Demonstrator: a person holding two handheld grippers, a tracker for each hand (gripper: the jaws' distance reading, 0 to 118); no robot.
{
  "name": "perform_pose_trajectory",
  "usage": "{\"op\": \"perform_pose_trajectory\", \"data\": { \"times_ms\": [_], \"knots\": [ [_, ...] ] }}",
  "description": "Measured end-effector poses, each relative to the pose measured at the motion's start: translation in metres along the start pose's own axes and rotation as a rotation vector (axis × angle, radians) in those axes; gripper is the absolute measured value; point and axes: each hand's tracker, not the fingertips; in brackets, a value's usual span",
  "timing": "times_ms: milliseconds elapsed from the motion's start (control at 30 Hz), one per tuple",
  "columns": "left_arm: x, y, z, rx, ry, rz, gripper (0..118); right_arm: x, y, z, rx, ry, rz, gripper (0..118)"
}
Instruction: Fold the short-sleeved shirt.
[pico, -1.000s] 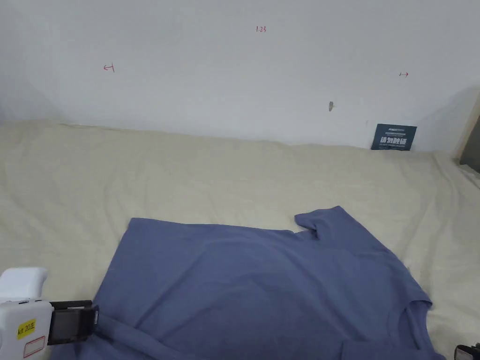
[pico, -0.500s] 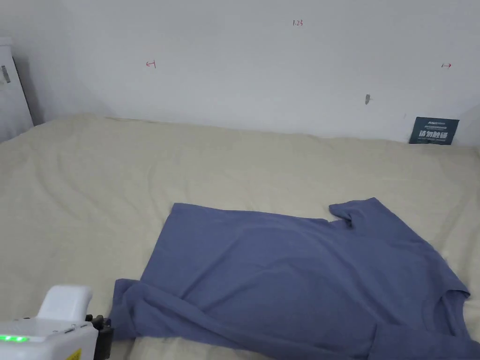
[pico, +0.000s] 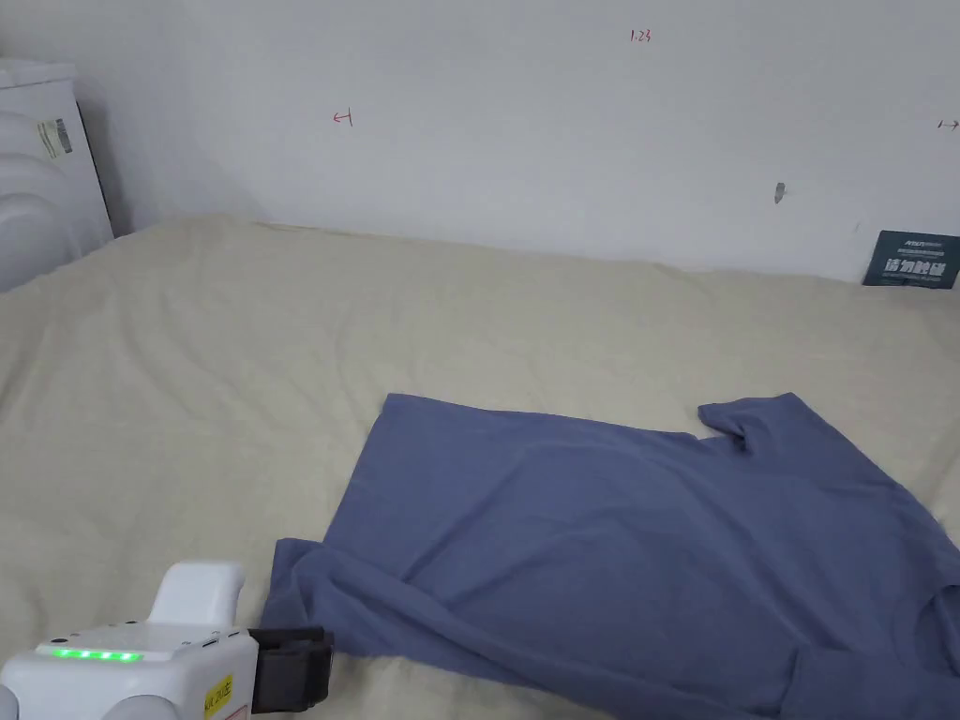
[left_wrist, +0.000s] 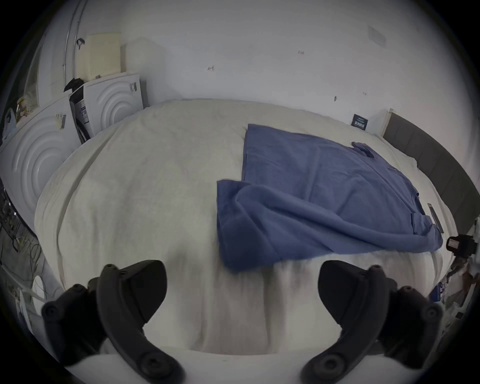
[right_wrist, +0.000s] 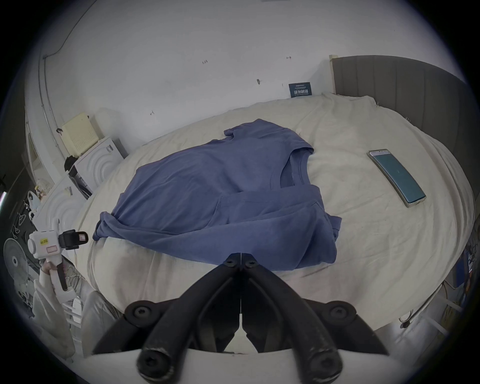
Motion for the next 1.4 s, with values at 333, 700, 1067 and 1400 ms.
{"op": "perform_pose_trajectory", "data": {
  "times_ms": [333,700,1067,1400],
  "knots": [
    [-0.015,-0.001,-0.041,-0.094,0.079,0.046,104,0.009,-0.008,-0.007,-0.022,-0.024,-0.015,0],
    [0.025,0.002,-0.038,-0.079,0.084,-0.158,3,0.013,-0.026,0.002,-0.044,-0.046,-0.071,0],
    [0.028,0.016,0.005,-0.018,0.055,-0.117,3,0.052,-0.031,0.002,-0.069,-0.185,0.044,96],
    [0.038,0.025,0.002,-0.049,0.069,-0.135,3,0.064,-0.005,-0.061,-0.096,-0.221,0.113,95]
  ]
}}
